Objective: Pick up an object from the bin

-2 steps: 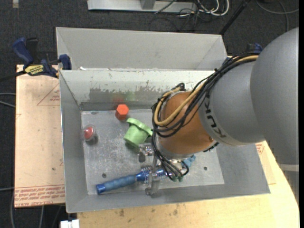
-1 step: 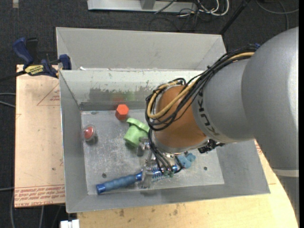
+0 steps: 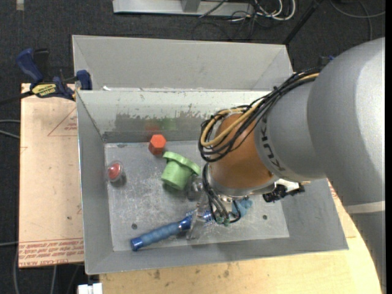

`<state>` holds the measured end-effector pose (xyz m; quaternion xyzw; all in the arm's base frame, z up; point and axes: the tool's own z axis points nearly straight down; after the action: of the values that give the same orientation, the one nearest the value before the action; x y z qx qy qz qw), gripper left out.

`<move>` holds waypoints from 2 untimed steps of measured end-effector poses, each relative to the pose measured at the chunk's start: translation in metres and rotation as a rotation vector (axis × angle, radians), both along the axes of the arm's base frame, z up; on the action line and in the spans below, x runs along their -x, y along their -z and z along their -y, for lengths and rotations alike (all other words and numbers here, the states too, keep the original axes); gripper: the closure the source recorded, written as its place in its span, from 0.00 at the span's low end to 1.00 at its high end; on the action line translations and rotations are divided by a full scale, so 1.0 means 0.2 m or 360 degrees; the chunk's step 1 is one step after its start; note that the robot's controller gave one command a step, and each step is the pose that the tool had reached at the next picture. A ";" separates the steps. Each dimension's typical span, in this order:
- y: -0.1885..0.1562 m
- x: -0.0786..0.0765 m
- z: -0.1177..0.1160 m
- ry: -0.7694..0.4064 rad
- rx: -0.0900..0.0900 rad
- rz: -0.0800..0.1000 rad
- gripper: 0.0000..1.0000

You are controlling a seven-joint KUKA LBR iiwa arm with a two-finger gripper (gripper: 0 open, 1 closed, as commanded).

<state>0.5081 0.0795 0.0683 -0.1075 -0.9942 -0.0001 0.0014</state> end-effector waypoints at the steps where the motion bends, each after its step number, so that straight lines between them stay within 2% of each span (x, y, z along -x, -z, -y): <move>1: 0.00 0.04 -0.22 -0.0399 -0.0002 0.0003 0.00; 2: -0.01 0.04 -0.21 -0.0396 -0.0001 0.0003 1.00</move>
Offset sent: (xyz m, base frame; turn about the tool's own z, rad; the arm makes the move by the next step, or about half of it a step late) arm -0.0086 0.0421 0.0017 -0.2500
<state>0.4996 0.1222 0.0698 0.0167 -0.9999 -0.0005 0.0005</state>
